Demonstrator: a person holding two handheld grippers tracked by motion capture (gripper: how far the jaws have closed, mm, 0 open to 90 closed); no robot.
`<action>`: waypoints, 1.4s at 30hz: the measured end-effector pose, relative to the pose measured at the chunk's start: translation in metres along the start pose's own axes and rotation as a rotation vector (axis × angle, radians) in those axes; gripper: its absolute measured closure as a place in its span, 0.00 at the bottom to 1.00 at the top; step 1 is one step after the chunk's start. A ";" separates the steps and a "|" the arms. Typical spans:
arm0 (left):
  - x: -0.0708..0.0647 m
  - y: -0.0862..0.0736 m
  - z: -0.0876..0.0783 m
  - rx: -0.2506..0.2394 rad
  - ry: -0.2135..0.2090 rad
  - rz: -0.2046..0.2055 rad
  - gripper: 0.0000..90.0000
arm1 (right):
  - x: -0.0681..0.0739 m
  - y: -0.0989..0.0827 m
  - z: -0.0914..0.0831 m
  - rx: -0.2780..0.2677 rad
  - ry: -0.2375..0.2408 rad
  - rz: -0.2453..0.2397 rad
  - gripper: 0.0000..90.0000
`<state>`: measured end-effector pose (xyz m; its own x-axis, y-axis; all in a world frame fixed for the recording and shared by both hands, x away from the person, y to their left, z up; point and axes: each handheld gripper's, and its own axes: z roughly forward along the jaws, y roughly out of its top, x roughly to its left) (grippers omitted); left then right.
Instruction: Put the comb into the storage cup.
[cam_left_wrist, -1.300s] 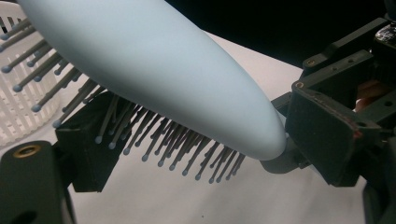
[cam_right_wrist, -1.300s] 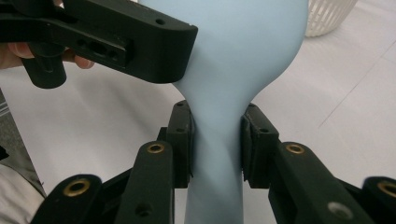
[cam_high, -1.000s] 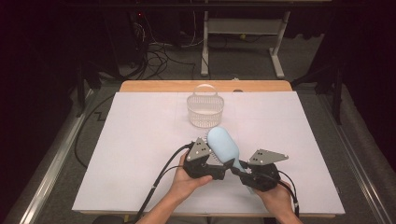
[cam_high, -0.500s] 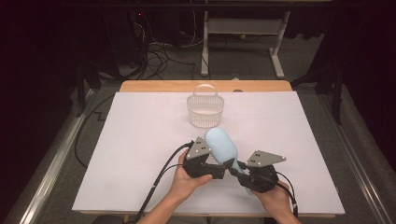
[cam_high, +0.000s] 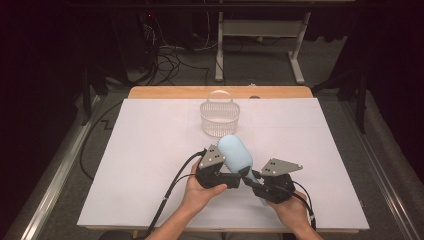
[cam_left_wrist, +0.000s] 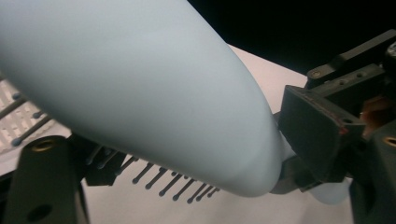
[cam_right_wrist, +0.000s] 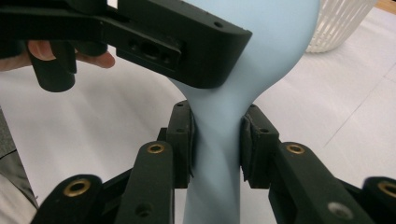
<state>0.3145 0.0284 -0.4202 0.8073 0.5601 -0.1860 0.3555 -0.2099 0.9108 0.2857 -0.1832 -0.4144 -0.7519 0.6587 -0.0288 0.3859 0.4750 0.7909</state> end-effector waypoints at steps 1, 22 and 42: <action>0.000 0.000 0.000 0.000 0.000 0.000 0.27 | 0.000 0.000 0.000 0.000 0.000 0.000 0.78; 0.011 0.012 -0.019 0.020 -0.098 -0.090 0.49 | -0.004 0.008 0.005 0.018 0.019 -0.016 0.77; 0.019 0.022 -0.030 0.019 -0.180 -0.178 0.60 | -0.005 0.013 0.012 0.002 0.082 0.019 0.76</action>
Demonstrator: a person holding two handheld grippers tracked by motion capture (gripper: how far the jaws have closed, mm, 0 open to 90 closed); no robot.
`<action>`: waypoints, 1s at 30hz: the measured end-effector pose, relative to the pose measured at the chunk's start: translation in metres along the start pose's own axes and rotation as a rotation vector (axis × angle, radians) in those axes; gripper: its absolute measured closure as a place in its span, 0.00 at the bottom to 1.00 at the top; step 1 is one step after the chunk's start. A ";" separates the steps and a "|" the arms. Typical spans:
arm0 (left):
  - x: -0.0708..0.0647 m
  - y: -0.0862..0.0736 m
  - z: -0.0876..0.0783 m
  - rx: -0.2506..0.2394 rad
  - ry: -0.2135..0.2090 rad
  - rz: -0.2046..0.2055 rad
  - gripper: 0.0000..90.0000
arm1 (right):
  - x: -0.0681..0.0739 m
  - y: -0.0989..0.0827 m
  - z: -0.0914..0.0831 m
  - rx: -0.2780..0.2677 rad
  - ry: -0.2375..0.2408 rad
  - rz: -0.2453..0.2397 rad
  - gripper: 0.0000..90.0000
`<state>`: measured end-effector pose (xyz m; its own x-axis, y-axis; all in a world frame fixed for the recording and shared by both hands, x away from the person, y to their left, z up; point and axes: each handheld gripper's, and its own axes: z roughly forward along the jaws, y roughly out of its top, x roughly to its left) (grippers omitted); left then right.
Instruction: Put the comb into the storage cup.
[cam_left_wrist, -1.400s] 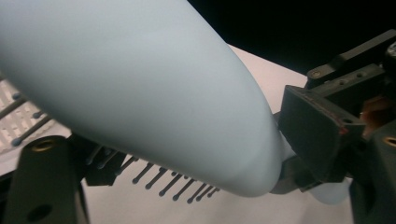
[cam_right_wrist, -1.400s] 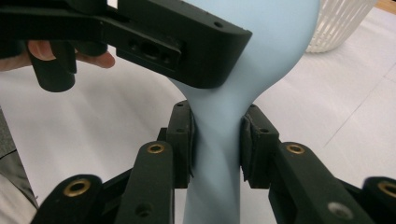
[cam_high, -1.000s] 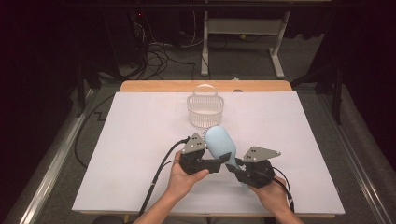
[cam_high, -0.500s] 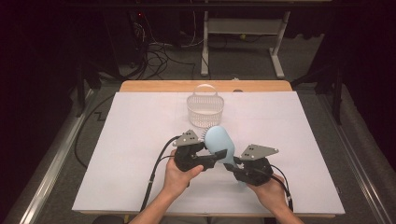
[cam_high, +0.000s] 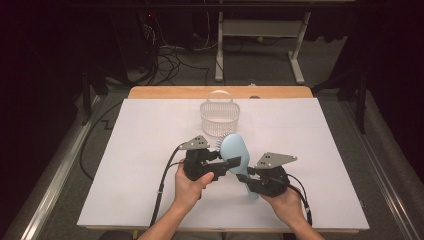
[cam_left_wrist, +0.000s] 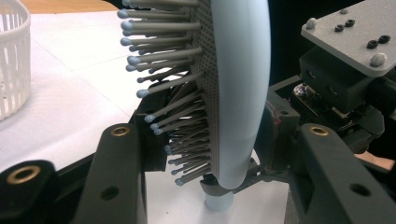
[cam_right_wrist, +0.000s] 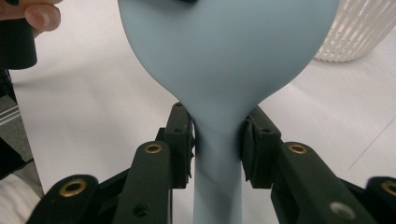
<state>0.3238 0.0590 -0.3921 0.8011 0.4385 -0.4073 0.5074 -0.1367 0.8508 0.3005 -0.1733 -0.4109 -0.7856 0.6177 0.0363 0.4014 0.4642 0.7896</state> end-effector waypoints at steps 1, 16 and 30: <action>0.000 0.000 0.000 0.000 -0.001 0.000 0.60 | 0.000 0.000 0.000 0.001 0.001 0.001 0.76; 0.006 0.006 -0.009 -0.007 0.038 0.003 0.60 | -0.005 -0.002 -0.006 -0.028 0.025 0.019 0.55; 0.013 0.017 -0.028 -0.048 0.079 -0.006 0.60 | -0.017 -0.017 -0.024 -0.147 -0.009 0.001 0.38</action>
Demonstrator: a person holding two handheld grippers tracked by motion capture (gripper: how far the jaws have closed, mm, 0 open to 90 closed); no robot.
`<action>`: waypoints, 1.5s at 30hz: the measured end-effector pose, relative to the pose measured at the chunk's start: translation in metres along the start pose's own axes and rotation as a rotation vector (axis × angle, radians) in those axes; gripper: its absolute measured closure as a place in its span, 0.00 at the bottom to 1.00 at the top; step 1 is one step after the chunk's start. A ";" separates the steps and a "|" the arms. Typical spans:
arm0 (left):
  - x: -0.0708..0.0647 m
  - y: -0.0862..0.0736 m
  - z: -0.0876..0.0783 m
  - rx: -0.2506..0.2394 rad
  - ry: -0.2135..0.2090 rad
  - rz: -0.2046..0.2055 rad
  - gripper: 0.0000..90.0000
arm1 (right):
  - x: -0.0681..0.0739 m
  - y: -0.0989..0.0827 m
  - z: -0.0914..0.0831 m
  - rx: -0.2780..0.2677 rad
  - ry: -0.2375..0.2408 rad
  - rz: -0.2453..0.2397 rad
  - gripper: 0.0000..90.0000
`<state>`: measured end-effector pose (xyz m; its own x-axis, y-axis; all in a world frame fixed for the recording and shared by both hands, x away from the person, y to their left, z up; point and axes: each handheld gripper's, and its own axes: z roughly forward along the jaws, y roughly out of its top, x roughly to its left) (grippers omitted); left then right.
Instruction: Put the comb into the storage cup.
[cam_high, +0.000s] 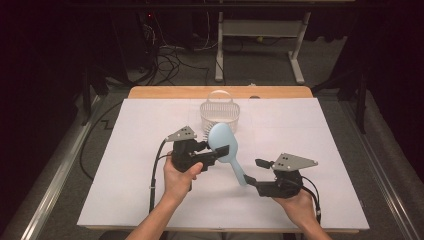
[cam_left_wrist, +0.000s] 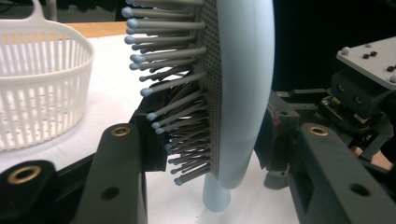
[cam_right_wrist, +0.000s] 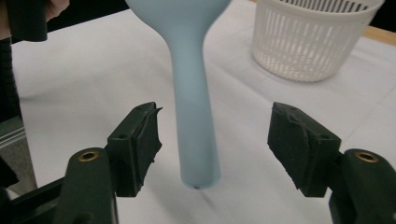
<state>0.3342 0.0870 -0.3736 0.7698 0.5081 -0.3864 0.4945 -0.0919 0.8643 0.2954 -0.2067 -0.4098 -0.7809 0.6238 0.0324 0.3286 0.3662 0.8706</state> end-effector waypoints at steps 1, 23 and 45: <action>0.000 0.000 0.000 0.000 0.000 0.000 0.60 | 0.000 0.000 0.000 0.000 0.000 0.000 0.38; 0.013 0.015 -0.021 -0.030 0.063 -0.005 0.60 | -0.027 -0.035 -0.036 -0.102 -0.074 0.058 0.33; 0.022 0.022 -0.028 -0.045 0.099 -0.013 0.60 | -0.045 -0.075 -0.072 -0.144 -0.142 0.127 0.32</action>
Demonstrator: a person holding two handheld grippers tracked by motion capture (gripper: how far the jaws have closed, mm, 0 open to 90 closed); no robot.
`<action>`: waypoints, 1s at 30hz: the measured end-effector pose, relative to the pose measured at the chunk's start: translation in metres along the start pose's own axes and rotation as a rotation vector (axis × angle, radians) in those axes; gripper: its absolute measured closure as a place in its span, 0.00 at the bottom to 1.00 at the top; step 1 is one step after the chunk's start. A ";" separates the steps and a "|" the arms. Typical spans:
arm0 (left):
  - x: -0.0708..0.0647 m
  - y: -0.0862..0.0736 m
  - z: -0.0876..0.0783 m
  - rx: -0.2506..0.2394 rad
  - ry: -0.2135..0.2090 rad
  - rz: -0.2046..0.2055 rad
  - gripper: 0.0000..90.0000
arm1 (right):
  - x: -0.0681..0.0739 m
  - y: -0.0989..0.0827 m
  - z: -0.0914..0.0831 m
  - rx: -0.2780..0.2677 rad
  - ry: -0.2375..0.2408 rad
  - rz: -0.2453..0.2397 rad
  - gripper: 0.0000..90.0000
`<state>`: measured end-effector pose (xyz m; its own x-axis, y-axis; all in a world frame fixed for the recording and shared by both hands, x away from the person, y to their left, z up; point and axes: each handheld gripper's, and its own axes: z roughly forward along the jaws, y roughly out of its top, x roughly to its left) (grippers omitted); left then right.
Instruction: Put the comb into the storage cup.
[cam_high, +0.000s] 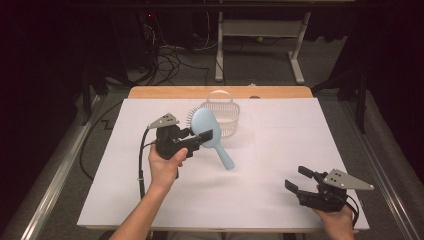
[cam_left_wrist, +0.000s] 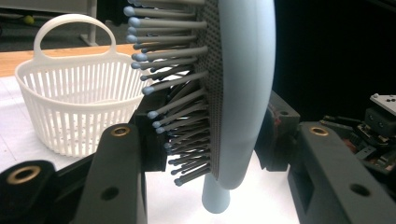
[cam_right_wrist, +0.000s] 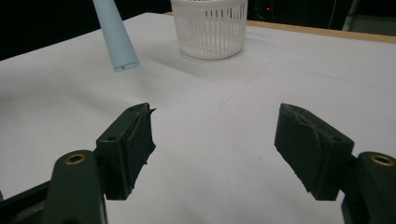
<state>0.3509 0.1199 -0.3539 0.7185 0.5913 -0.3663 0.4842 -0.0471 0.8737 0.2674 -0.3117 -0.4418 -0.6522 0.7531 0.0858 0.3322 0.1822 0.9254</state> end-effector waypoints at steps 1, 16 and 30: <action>0.001 0.001 0.000 0.000 0.002 0.001 0.60 | -0.001 -0.001 -0.001 0.000 -0.001 0.007 0.32; 0.004 0.013 -0.004 -0.017 0.020 0.002 0.60 | -0.008 -0.008 -0.001 -0.012 -0.018 0.056 0.31; 0.006 0.031 -0.005 -0.042 0.028 0.015 0.60 | -0.007 -0.008 0.001 -0.007 -0.018 0.064 0.29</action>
<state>0.3680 0.1257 -0.3274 0.7107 0.6133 -0.3447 0.4519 -0.0224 0.8918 0.2702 -0.3180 -0.4504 -0.6173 0.7746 0.1379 0.3675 0.1289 0.9210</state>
